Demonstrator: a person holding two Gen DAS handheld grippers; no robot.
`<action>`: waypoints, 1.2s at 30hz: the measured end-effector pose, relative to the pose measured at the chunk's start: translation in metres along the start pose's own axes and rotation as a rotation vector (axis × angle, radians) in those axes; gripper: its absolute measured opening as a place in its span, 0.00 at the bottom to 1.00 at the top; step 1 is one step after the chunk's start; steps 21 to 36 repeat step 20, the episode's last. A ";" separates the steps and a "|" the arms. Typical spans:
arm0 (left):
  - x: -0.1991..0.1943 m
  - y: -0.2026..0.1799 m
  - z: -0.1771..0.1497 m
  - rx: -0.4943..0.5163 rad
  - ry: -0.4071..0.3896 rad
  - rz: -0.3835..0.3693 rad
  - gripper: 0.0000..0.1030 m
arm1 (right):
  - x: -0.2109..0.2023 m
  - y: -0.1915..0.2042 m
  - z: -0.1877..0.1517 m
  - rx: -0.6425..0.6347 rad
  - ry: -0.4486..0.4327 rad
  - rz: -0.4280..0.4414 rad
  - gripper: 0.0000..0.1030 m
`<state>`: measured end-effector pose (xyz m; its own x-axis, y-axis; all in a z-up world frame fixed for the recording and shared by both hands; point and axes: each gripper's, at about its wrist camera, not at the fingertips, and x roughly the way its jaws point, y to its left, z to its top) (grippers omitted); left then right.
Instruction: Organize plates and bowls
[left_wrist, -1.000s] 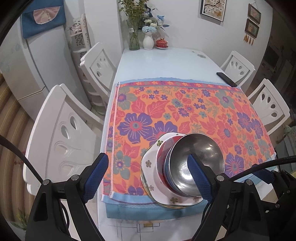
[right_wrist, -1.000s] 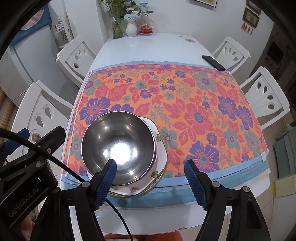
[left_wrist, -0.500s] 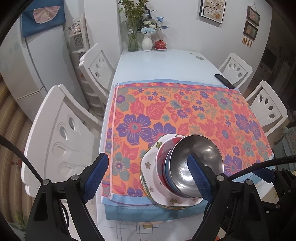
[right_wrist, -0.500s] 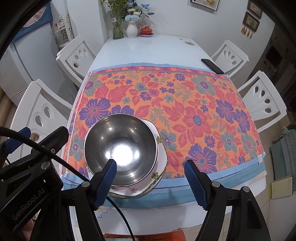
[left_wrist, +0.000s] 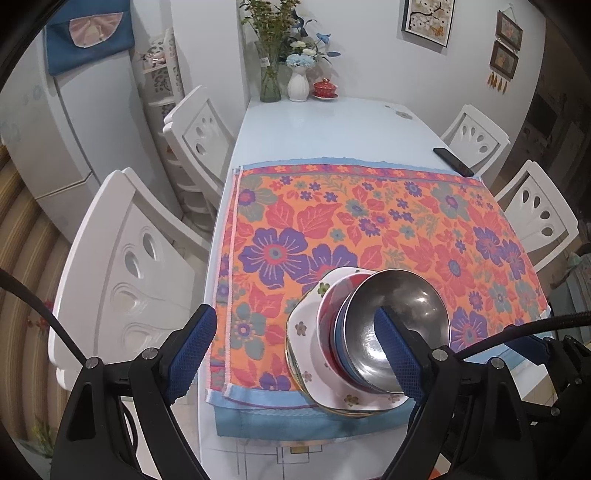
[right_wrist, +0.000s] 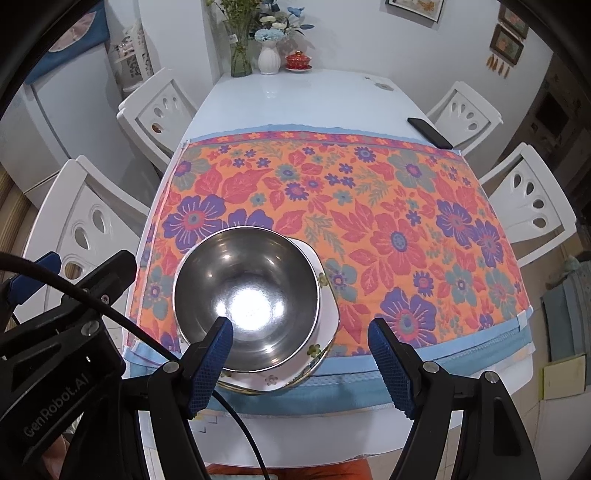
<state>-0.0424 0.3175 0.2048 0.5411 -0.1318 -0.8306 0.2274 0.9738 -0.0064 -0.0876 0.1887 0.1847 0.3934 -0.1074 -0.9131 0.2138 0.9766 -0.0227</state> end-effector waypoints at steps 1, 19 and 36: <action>0.001 -0.001 0.000 0.001 0.003 -0.003 0.84 | 0.001 -0.001 0.000 0.001 0.004 -0.001 0.71; 0.003 -0.007 0.000 0.013 -0.048 0.108 0.86 | 0.012 -0.012 -0.002 0.023 0.016 0.014 0.71; 0.003 -0.007 0.001 0.013 -0.044 0.102 0.86 | 0.011 -0.014 -0.002 0.028 0.014 0.014 0.71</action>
